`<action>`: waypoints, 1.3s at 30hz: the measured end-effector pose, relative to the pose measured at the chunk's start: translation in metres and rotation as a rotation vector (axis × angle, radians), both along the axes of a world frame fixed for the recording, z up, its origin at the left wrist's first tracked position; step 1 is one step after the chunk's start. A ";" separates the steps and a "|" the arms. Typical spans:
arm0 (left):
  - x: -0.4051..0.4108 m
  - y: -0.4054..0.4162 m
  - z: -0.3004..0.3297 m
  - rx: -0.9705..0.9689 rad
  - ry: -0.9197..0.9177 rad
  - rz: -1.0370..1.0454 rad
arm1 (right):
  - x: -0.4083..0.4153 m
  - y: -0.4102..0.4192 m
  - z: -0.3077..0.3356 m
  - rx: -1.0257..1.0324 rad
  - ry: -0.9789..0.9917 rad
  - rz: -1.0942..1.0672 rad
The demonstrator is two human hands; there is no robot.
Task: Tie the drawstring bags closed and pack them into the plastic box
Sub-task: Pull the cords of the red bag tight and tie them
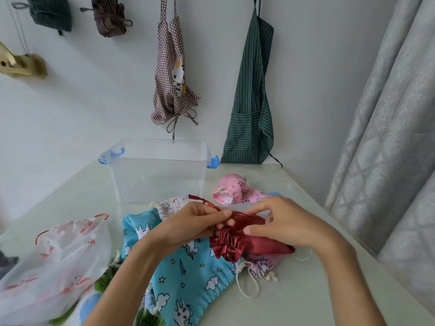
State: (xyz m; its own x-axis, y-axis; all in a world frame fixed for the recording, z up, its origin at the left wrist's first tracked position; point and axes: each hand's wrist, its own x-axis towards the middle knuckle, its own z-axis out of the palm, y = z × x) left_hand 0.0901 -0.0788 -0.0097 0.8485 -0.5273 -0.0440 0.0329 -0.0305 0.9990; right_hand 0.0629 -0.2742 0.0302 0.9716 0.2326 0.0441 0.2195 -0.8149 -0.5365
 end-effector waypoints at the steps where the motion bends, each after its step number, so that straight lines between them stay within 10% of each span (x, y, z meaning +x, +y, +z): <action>1: 0.000 0.000 0.000 0.013 -0.003 -0.007 | 0.003 0.003 -0.004 -0.035 -0.019 -0.026; 8: 0.005 0.004 -0.004 -0.056 0.138 0.001 | 0.003 -0.006 0.002 0.355 -0.031 0.038; 14: 0.007 0.007 -0.003 -0.100 0.136 0.073 | -0.008 -0.001 0.007 0.256 0.116 0.176; 18: 0.005 0.008 -0.001 -0.088 0.055 0.051 | 0.005 -0.004 0.002 0.274 -0.050 -0.062; 23: 0.004 0.005 0.001 -0.012 -0.071 0.065 | 0.007 0.012 -0.007 0.325 0.234 0.177; 39: 0.003 -0.006 -0.012 0.113 -0.598 0.575 | 0.017 0.016 -0.022 0.619 0.328 0.013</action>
State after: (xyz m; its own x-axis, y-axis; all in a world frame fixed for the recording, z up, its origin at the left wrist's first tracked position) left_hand 0.0934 -0.0848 -0.0214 0.8812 -0.0248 0.4722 -0.4605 -0.2719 0.8450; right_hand 0.0794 -0.2580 0.0082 0.9548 0.2709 -0.1224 -0.0252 -0.3365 -0.9413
